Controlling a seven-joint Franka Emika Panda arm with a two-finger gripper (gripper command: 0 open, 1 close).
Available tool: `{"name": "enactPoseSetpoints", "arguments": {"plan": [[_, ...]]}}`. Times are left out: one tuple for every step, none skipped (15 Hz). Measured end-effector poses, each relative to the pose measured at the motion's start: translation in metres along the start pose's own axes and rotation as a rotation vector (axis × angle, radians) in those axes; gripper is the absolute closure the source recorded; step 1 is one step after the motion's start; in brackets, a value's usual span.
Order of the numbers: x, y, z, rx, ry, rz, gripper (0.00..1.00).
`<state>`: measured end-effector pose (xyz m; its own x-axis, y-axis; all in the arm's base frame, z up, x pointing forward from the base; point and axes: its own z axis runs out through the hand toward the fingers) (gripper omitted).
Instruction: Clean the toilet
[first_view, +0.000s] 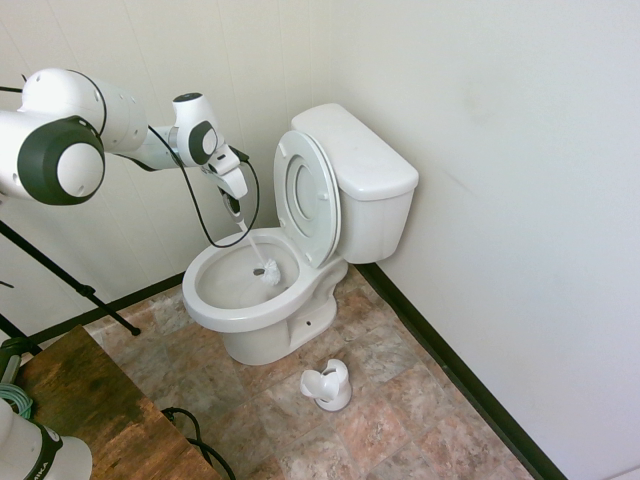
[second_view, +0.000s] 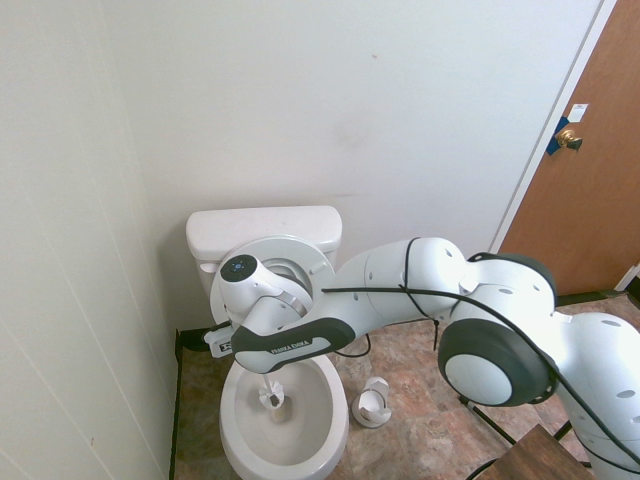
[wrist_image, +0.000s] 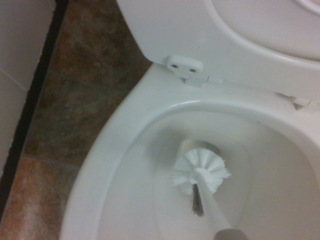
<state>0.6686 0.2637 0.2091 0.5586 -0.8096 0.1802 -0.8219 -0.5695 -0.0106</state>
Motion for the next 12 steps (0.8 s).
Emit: {"name": "enactPoseSetpoints", "arguments": {"plan": [[0.004, -0.004, 0.005, -0.008, 0.002, 0.006, 1.0], [0.007, -0.008, 0.008, -0.013, 0.003, 0.008, 1.0], [0.008, -0.013, 0.011, -0.018, 0.002, 0.006, 1.0], [0.006, -0.018, 0.013, -0.025, 0.0, 0.0, 1.0], [0.001, -0.023, 0.016, -0.03, 0.0, -0.011, 1.0], [-0.007, -0.029, 0.019, -0.039, 0.0, -0.026, 1.0], [-0.017, -0.034, 0.021, -0.046, 0.0, -0.042, 1.0], [-0.026, -0.039, 0.023, -0.05, 0.001, -0.059, 1.0], [-0.034, -0.043, 0.022, -0.05, 0.002, -0.076, 1.0], [-0.042, -0.046, 0.022, -0.051, 0.002, -0.094, 1.0], [-0.048, -0.048, 0.02, -0.057, 0.0, -0.112, 1.0], [-0.055, -0.049, 0.019, -0.058, -0.003, -0.127, 1.0]]}}
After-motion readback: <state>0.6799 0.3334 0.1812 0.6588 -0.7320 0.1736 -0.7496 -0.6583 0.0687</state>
